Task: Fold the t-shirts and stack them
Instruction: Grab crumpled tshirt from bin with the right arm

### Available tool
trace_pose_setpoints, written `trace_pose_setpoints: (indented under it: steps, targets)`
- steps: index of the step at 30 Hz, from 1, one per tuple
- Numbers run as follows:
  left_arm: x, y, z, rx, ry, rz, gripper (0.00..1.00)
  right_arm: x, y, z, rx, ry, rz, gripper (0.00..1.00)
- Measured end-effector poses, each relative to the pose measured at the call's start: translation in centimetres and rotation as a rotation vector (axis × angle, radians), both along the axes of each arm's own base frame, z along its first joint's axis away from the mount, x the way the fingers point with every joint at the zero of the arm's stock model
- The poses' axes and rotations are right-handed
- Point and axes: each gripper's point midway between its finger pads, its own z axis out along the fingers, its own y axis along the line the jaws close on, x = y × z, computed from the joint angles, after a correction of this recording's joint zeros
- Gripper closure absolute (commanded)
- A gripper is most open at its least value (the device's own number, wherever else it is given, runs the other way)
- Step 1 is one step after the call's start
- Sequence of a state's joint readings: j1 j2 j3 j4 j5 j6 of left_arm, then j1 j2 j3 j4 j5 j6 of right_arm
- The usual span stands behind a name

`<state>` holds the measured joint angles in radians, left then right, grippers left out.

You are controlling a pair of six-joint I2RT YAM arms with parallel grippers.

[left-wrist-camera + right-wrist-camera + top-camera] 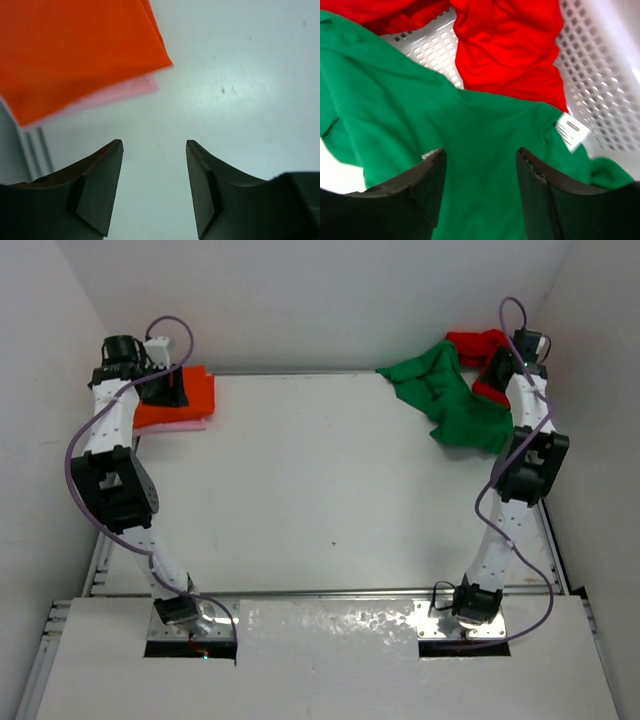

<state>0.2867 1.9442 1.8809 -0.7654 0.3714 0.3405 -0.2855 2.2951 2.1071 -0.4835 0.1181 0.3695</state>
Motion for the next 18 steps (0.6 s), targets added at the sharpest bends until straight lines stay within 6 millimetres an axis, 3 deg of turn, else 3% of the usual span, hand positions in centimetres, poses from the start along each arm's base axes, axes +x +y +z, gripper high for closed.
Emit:
trace_pose_setpoints:
  steps: [4,12,18]
  targets:
    - [-2.8,-1.2,-2.5,-0.032,0.107,-0.006,0.48,1.6,-0.5,-1.5,-0.027,-0.046,-0.012,0.34]
    - [-3.9,-1.4,-2.0,-0.016,0.12,-0.002,0.48,7.0,-4.1,-3.5,-0.135,-0.216,-0.119,0.33]
    - [-3.9,-1.1,-3.4,-0.005,0.162,-0.001,0.48,9.7,-5.2,-8.9,-0.137,-0.254,-0.152,0.32]
